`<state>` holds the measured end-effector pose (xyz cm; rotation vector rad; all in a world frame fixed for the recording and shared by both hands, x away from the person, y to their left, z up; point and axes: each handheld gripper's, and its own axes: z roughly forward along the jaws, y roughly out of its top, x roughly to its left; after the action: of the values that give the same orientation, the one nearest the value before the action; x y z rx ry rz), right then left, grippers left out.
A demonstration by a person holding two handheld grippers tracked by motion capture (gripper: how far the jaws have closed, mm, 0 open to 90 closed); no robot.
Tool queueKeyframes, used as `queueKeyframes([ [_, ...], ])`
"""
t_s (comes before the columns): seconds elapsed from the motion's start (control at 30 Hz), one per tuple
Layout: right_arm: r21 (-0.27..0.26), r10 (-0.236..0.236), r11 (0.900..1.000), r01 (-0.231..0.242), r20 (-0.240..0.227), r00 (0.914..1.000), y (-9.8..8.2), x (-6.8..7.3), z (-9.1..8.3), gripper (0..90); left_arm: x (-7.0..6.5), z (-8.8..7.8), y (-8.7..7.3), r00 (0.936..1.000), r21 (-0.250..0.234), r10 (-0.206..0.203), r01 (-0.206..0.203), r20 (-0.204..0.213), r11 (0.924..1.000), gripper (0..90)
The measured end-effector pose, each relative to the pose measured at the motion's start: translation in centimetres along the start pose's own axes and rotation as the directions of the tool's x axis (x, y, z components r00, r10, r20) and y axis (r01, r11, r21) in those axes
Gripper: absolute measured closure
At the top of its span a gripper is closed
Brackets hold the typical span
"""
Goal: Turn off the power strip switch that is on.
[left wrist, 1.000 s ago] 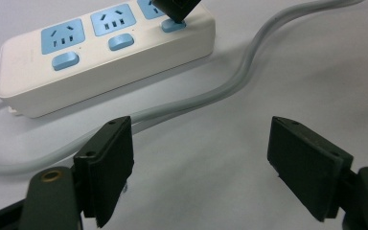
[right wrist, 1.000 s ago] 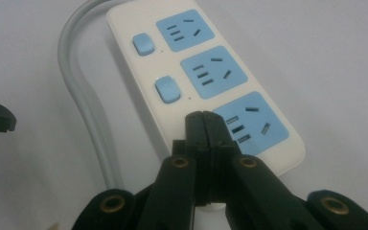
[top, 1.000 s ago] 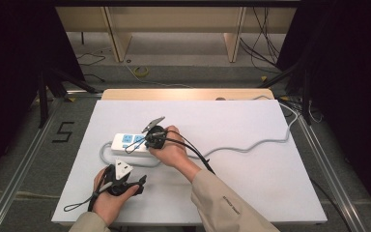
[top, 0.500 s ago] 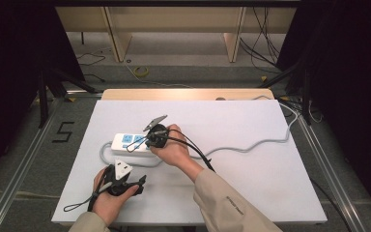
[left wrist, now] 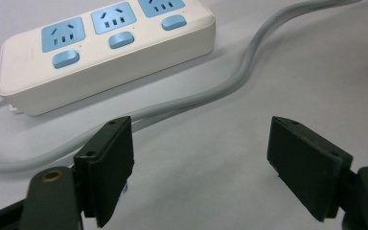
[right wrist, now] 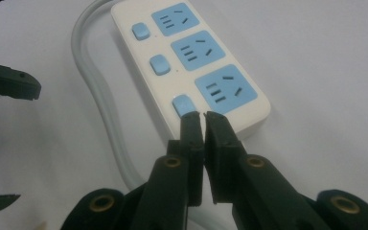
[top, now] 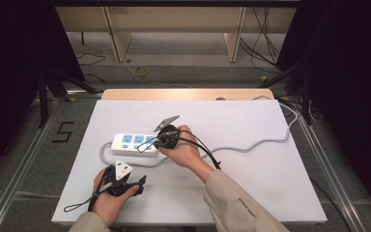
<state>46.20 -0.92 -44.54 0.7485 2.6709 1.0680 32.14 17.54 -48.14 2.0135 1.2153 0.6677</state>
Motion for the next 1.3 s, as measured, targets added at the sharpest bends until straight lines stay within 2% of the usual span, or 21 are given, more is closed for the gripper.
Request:
queueKeyframes([
  [0.57, -0.016, 0.029, 0.999, -0.028, 0.017, 0.9994, -3.6, -1.5, -4.1, 79.7, 0.1, -0.1, -0.2, 1.0000, 0.006, -0.006, 0.006, -0.005, 1.0000, 24.4],
  [0.93, -0.053, 0.059, 0.997, -0.057, 0.050, 0.9970, -6.7, -3.0, -7.7, 76.6, 0.0, 0.0, -0.2, 1.0000, 0.013, -0.002, 0.002, -0.005, 0.9999, 24.4],
  [1.3, -0.058, 0.087, 0.995, -0.083, 0.062, 0.9943, -8.9, -3.7, -9.5, 75.3, 0.0, 0.1, -0.2, 1.0000, 0.012, -0.001, 0.001, -0.004, 0.9999, 24.4],
])
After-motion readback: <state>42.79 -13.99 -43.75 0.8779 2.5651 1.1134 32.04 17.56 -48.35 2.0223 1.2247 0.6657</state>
